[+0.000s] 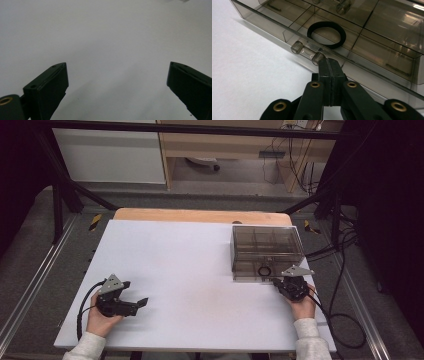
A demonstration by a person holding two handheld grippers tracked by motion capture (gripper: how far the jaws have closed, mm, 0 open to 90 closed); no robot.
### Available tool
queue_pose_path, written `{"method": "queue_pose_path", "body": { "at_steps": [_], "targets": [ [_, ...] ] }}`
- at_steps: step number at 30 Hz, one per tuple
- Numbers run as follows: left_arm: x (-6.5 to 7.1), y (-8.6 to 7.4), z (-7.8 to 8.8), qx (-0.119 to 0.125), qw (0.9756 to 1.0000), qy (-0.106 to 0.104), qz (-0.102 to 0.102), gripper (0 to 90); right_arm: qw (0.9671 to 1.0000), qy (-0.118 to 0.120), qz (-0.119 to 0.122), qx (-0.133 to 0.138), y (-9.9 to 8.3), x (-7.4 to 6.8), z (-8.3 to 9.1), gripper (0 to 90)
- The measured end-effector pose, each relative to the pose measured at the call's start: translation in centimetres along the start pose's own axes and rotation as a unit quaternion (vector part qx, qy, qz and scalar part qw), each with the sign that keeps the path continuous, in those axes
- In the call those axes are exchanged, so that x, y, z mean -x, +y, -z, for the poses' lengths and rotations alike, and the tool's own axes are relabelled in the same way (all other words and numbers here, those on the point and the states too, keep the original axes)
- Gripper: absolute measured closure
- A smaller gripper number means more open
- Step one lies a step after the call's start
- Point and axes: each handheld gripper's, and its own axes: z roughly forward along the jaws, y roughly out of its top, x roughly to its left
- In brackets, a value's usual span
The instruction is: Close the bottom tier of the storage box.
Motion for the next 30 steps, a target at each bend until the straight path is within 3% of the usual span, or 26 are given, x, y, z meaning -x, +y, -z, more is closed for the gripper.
{"method": "queue_pose_path", "body": {
  "at_steps": [30],
  "targets": [
    [-0.04, -0.03, -0.05, 0.0, 1.0, 0.0, 0.0, 3.5, 1.0, -0.003, -0.001, 0.007, 0.49, 0.41, -0.45, 90.0]
  ]
}}
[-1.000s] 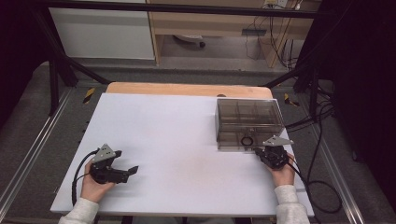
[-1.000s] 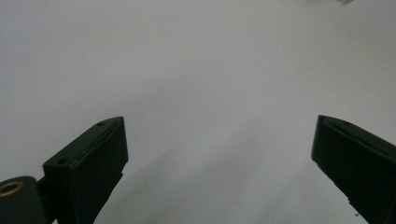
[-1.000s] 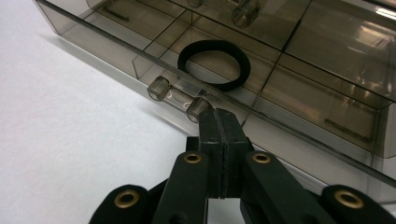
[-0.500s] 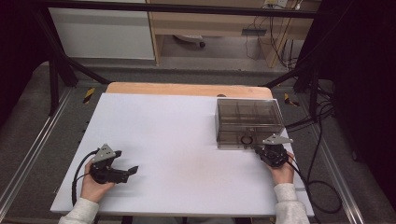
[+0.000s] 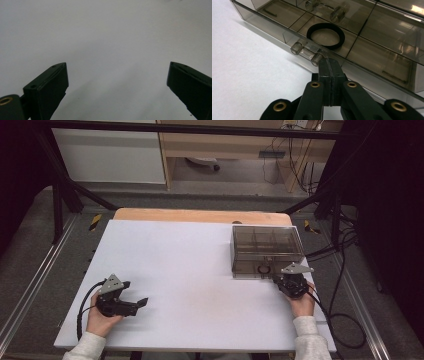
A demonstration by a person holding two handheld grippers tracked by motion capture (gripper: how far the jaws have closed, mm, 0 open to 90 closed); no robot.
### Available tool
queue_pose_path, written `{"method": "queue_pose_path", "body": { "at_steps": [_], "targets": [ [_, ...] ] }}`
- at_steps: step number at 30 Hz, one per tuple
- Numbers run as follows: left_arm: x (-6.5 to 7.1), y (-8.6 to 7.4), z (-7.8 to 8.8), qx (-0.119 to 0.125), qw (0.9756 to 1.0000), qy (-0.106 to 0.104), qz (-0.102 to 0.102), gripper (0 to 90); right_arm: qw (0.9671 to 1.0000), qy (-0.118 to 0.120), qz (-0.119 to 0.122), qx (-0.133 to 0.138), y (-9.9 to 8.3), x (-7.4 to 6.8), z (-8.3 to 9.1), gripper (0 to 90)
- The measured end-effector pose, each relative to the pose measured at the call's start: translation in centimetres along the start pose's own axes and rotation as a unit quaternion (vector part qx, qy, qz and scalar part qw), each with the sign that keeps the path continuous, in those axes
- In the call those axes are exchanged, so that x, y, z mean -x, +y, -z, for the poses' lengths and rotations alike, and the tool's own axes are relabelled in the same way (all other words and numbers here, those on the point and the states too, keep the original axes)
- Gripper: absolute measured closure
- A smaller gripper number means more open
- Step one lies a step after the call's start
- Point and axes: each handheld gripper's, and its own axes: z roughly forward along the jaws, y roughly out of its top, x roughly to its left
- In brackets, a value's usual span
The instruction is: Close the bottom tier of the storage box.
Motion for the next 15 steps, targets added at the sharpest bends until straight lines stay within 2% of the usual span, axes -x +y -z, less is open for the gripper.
{"method": "queue_pose_path", "body": {
  "at_steps": [15],
  "targets": [
    [-0.03, -0.01, 0.01, 0.001, 1.0, 0.0, 0.001, 3.6, 1.0, -0.003, 0.0, 0.001, 0.21, 0.06, -0.26, 90.0]
  ]
}}
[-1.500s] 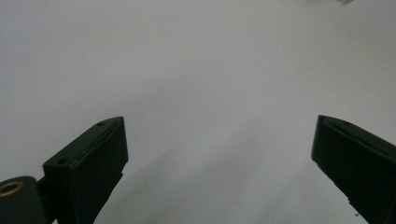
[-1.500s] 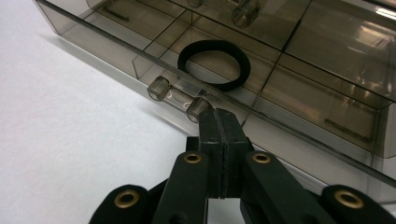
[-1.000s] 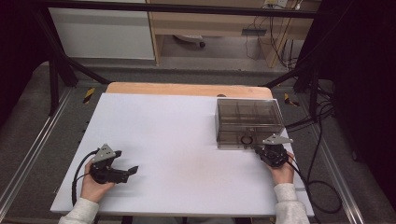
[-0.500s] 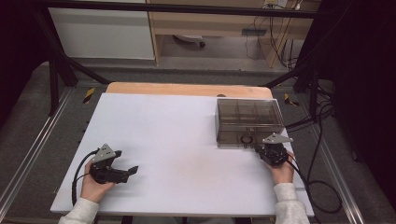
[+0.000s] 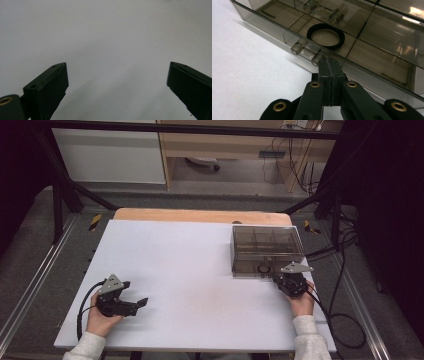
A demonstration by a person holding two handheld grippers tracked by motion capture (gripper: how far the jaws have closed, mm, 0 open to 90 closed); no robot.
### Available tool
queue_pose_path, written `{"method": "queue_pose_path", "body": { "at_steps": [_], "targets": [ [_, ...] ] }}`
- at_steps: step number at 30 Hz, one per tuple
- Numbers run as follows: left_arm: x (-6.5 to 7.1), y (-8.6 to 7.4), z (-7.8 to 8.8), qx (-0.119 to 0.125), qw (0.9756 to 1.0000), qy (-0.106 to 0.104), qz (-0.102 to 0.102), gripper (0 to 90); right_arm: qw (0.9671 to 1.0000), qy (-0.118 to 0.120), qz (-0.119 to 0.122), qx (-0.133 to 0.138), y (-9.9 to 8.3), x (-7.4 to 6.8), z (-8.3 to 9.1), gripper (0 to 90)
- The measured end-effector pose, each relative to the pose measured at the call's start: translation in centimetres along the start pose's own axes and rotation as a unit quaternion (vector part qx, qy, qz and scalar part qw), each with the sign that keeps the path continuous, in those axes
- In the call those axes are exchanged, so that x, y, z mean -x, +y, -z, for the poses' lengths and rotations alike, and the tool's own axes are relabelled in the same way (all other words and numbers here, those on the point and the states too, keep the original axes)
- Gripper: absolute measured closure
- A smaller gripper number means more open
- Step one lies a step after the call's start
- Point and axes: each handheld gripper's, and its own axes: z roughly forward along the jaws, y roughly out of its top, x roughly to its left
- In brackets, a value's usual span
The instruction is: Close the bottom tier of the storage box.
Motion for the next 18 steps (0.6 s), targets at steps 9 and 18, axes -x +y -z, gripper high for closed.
{"method": "queue_pose_path", "body": {
  "at_steps": [9, 18],
  "targets": [
    [0.0, -0.01, -0.02, 0.0, 1.0, 0.0, 0.0, 3.6, 1.0, -0.003, 0.004, 0.0, 0.15, 0.0, -0.19, 90.0],
    [-0.01, -0.01, -0.02, -0.001, 1.0, 0.0, 0.0, 3.5, 1.0, -0.005, 0.004, 0.003, 0.28, 0.05, -0.38, 90.0]
  ]
}}
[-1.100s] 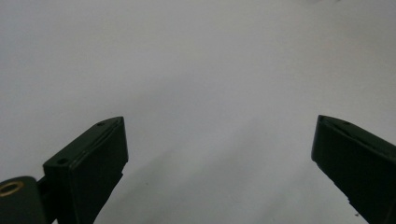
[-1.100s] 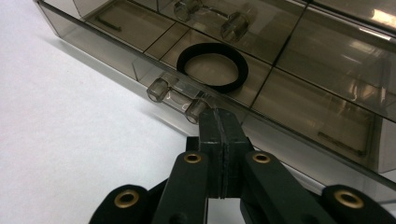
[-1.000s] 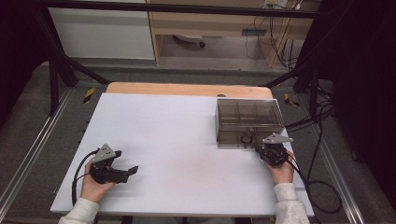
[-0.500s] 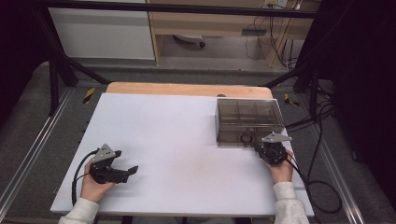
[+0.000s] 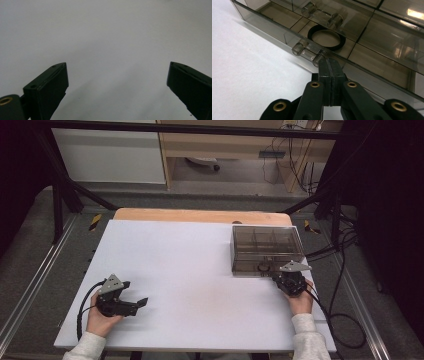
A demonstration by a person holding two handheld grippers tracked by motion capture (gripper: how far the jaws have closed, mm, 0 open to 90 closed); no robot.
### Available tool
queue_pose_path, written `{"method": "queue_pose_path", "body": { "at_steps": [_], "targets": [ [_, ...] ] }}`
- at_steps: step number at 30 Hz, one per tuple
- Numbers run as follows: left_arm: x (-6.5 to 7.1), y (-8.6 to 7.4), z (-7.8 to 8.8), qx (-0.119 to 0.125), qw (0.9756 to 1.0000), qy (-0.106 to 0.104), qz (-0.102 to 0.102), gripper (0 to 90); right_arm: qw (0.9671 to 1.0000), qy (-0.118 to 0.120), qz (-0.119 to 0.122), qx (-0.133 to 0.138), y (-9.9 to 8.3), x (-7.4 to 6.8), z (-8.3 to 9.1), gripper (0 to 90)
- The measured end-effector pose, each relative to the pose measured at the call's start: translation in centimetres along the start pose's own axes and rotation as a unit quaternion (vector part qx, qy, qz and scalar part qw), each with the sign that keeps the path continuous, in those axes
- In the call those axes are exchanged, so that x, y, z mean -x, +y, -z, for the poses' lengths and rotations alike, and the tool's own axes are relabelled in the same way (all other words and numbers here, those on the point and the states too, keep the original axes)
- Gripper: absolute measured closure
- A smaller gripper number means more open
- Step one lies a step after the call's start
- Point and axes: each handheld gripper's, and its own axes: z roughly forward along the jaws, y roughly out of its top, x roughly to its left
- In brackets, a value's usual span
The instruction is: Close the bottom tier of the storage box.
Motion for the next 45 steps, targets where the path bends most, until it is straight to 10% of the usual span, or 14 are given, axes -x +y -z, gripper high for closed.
{"method": "queue_pose_path", "body": {
  "at_steps": [45],
  "targets": [
    [-0.05, -0.04, -0.05, -0.002, 1.0, 0.001, 0.0, 3.5, 0.9999, -0.011, 0.001, 0.003, 0.66, 0.37, -0.93, 90.0]
  ]
}}
